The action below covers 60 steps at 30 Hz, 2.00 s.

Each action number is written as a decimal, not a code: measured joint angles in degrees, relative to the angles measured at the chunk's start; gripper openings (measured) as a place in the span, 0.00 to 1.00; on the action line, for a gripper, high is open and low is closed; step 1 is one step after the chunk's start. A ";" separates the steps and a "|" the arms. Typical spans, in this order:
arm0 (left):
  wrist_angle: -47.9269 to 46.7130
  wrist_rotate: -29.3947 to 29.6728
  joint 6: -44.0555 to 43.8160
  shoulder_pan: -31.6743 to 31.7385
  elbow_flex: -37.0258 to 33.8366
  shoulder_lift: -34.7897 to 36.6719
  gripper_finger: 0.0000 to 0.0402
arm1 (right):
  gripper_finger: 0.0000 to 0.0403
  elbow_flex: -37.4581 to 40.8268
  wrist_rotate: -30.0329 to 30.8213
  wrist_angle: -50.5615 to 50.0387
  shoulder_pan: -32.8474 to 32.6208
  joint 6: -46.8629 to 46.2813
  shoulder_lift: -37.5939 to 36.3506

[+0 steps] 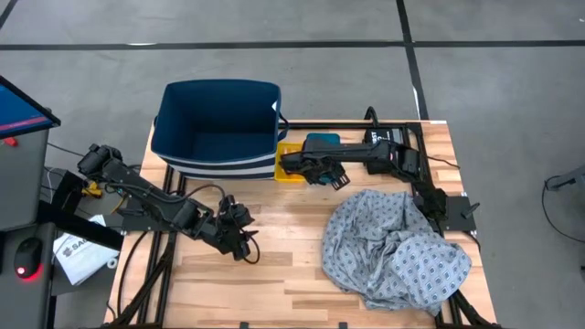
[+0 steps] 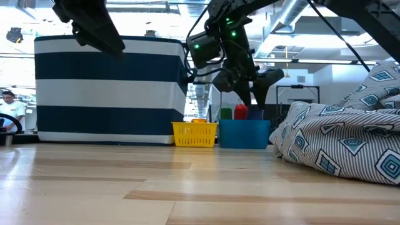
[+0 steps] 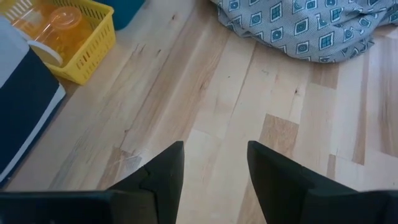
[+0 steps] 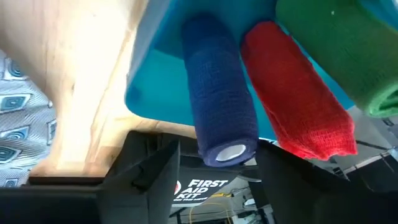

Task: Pick & place medical supplies in basket/bin
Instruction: Put the blue bandage into the right blue bin, then put the blue patient gown into the left blue bin

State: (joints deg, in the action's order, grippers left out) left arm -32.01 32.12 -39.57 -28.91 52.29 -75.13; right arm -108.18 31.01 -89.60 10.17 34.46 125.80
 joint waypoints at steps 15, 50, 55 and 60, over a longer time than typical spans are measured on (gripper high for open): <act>-0.04 0.91 0.17 0.04 -0.01 0.00 0.42 | 0.58 -3.64 0.39 -0.43 -2.22 -4.51 -0.63; -16.73 -8.64 -12.31 -10.07 -0.02 1.09 0.42 | 0.58 -20.62 -30.62 -0.32 -13.34 -60.33 -18.97; -17.11 -8.53 -14.90 -11.79 -0.02 3.54 0.42 | 0.58 -20.57 -25.74 -0.37 -19.84 -69.27 -19.25; -17.14 -8.02 -14.94 -12.20 -0.02 6.39 0.42 | 0.58 -20.02 -22.83 -0.35 -25.16 -77.66 -18.79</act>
State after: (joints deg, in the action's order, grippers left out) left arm -49.15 24.10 -54.51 -41.10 52.27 -68.74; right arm -128.20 8.18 -89.95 -14.99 -43.20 107.01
